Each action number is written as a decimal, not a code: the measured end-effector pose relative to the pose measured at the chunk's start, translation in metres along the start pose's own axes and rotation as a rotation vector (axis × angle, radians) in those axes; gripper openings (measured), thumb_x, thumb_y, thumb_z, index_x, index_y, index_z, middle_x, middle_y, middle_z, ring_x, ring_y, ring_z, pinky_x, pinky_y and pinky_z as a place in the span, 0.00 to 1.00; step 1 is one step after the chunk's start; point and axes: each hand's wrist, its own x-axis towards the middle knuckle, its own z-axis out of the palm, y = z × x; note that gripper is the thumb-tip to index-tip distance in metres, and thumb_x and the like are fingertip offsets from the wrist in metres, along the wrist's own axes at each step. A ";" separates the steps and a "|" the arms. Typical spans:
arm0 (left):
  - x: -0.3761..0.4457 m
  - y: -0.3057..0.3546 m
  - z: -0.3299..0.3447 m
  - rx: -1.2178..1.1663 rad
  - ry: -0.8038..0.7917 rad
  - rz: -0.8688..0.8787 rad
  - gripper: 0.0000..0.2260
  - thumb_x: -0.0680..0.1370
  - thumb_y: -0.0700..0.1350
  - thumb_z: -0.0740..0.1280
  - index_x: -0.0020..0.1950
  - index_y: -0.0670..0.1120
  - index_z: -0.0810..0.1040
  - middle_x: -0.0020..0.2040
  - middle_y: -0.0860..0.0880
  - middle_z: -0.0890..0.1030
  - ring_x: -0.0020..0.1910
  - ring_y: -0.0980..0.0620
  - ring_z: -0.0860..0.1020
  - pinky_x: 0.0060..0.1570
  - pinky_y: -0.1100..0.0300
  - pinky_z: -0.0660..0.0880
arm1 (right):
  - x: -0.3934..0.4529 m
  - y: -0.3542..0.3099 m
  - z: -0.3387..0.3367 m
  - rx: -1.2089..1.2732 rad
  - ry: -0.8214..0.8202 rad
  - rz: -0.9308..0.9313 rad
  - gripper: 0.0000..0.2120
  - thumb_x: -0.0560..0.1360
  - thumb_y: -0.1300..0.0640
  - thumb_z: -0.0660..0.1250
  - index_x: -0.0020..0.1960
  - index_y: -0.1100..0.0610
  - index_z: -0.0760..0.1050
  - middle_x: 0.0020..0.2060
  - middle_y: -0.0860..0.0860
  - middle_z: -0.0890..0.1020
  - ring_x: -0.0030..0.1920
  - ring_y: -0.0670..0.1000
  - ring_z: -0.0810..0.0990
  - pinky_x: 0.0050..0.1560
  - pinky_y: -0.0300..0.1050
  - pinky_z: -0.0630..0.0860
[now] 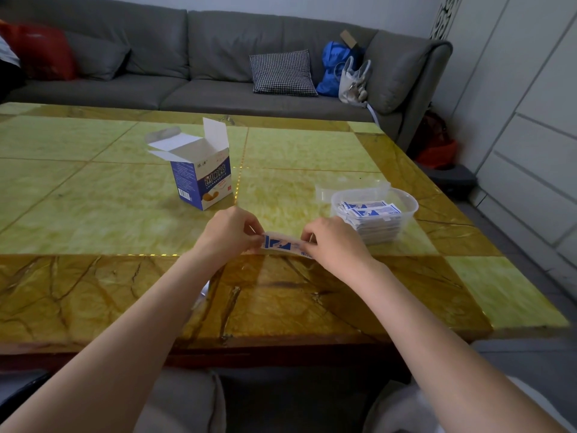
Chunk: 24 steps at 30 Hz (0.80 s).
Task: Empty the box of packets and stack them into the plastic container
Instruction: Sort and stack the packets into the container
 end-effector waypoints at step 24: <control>-0.004 0.014 0.007 0.106 0.037 0.077 0.08 0.74 0.44 0.69 0.51 0.44 0.82 0.48 0.47 0.82 0.44 0.50 0.79 0.45 0.58 0.78 | -0.004 -0.001 -0.002 -0.020 -0.071 -0.004 0.09 0.78 0.57 0.62 0.54 0.60 0.77 0.44 0.56 0.81 0.41 0.55 0.81 0.46 0.49 0.80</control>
